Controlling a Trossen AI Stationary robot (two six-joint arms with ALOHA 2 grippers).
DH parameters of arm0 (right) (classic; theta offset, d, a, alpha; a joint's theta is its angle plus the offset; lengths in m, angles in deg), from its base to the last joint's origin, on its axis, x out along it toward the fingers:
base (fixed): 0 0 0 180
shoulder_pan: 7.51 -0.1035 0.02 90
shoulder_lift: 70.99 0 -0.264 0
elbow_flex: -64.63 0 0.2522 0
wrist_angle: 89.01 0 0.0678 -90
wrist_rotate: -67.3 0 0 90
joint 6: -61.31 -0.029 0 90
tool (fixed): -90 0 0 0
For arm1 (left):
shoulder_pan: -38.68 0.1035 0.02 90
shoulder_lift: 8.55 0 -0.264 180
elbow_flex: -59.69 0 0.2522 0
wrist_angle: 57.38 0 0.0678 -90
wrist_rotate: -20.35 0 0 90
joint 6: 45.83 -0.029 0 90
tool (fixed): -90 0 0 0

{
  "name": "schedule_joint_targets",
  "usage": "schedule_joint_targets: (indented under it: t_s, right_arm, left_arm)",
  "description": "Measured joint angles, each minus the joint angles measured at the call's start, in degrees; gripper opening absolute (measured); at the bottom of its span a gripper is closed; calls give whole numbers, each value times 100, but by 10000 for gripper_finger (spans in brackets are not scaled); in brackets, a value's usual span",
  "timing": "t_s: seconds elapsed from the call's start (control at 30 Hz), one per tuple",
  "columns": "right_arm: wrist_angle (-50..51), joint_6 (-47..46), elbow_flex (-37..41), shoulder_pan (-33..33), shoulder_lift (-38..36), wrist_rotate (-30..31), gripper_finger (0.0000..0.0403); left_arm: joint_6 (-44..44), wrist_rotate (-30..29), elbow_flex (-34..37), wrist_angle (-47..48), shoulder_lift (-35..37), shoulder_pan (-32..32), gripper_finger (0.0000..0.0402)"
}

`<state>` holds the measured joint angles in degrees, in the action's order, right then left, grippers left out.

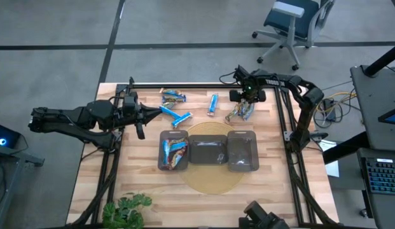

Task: Pick and place Granola Bars by type
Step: Put the blue granola bar into the center black bin

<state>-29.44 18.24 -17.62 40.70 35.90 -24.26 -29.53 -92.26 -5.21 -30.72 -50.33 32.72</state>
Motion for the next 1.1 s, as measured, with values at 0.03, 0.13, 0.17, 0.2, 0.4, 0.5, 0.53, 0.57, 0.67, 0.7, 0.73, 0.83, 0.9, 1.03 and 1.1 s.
schedule_joint_targets:
  t_s: [0.03,0.13,0.17,0.2,0.4,0.5,0.53,0.57,0.67,0.7,0.73,0.83,0.9,1.03,1.1]
  right_arm:
    - [-65,-2,28,0,0,-4,242]
    - [-211,-7,120,7,0,-24,238]
    - [-240,-7,146,12,0,-24,236]
    - [-267,-7,176,20,0,-26,233]
    - [-336,-4,272,20,4,-41,218]
    - [-335,4,284,24,4,-41,208]
    - [-335,4,284,24,4,-45,203]
    - [-332,4,286,24,4,-57,197]
    - [-318,9,289,28,4,-91,174]
    - [-315,10,289,28,4,-92,165]
    - [-315,13,291,28,4,-90,155]
    - [-323,15,293,28,4,-107,123]
    - [-348,16,293,27,4,-120,102]
    - [-452,59,293,17,4,-185,69]
    - [-466,63,293,16,4,-192,60]
  left_arm:
    - [0,-3,0,0,0,0,0]
    - [0,-57,0,0,0,0,0]
    - [2,-88,0,0,0,0,0]
    - [2,-96,0,0,0,0,0]
    - [26,-103,0,0,0,0,0]
    - [26,-105,0,0,0,0,0]
    - [26,-107,0,-1,0,0,0]
    - [26,-111,0,0,0,0,0]
    - [26,-140,0,-2,0,0,0]
    - [26,-140,0,-2,0,0,0]
    - [26,-140,0,-2,0,0,0]
    - [37,-140,0,-2,0,0,0]
    - [39,-138,0,-2,0,0,0]
    - [69,-138,0,-3,0,0,0]
    - [72,-136,0,-3,0,0,0]
